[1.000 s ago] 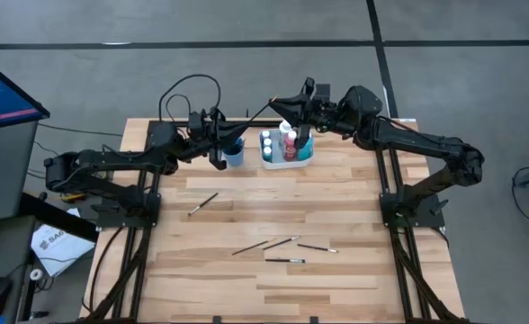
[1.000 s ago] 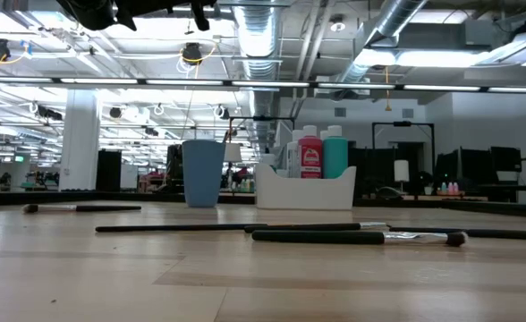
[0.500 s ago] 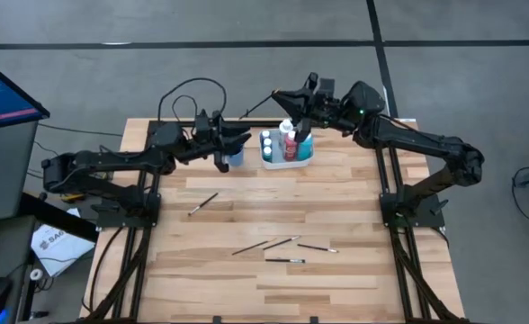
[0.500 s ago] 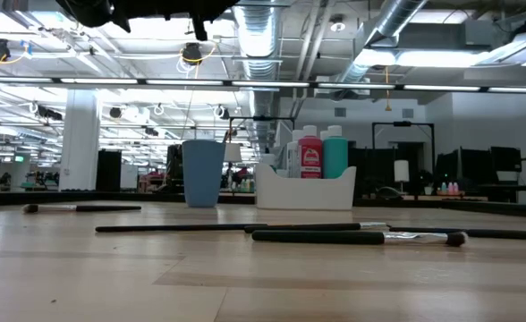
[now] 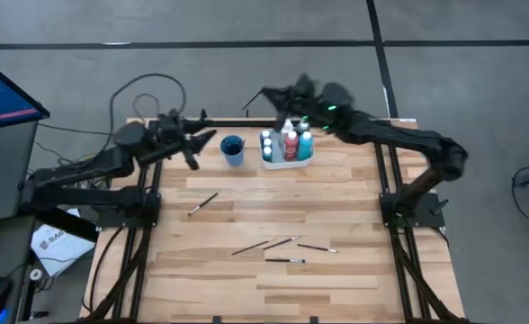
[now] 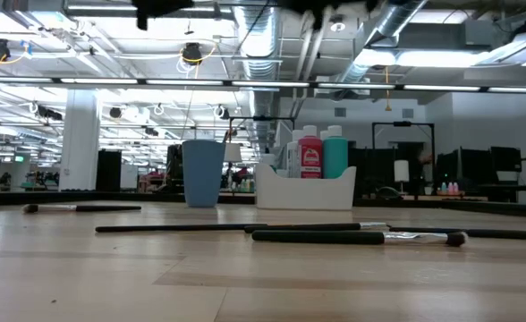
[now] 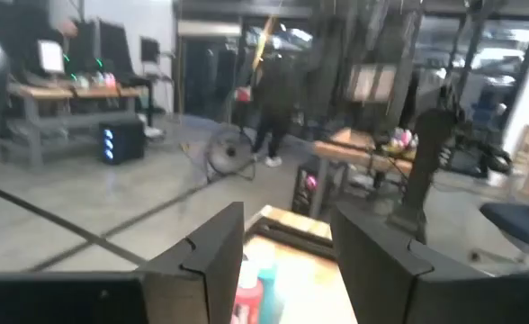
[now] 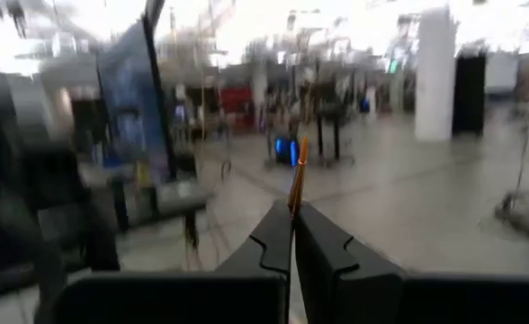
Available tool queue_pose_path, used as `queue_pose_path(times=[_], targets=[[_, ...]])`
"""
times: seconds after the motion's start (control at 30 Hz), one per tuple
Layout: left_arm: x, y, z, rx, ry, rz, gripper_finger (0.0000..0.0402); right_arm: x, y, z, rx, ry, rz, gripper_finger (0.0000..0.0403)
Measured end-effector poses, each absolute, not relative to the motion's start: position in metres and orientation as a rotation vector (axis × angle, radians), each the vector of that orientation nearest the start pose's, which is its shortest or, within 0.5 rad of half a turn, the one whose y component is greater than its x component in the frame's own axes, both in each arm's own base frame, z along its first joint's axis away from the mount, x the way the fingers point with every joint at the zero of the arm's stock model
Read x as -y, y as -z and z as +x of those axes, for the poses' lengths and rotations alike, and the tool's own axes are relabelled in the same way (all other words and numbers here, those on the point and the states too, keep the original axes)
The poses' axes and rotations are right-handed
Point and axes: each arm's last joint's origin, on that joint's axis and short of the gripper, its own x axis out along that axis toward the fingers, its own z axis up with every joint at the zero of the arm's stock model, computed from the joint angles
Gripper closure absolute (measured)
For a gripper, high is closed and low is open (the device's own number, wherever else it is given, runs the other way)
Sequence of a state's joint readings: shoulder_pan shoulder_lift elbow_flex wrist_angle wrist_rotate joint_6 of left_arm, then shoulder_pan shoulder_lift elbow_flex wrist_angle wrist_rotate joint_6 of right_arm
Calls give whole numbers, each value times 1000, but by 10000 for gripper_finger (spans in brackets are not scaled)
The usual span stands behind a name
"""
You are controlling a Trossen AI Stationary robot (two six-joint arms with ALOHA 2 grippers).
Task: Pick & Place Paint Supplies
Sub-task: Put the gold and black paint brush into the blue cup
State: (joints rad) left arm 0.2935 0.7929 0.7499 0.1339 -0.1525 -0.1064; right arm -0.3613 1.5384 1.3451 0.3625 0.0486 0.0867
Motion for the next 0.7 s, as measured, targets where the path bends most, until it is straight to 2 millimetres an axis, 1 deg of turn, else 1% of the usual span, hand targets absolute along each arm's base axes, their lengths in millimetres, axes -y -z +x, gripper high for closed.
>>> queue_pose_path(times=[0.07,0.13,0.3,0.33,0.47,0.57,0.7], targets=[[-53,-355,159,143,-449,-76,247,136,-375,352,146,403,63,403],[-50,-359,151,164,-448,-71,251,140,-358,365,116,398,77,403],[-46,-365,135,209,-455,-69,253,144,-307,397,8,379,103,403],[-46,-366,134,215,-457,-69,253,144,-299,402,-3,374,107,403],[-45,-366,133,216,-459,-69,253,140,-277,415,-52,362,114,403],[-46,-365,134,205,-460,-70,254,139,-257,423,-104,370,89,403],[-46,-365,135,202,-461,-70,252,141,-241,428,-147,373,96,403]])
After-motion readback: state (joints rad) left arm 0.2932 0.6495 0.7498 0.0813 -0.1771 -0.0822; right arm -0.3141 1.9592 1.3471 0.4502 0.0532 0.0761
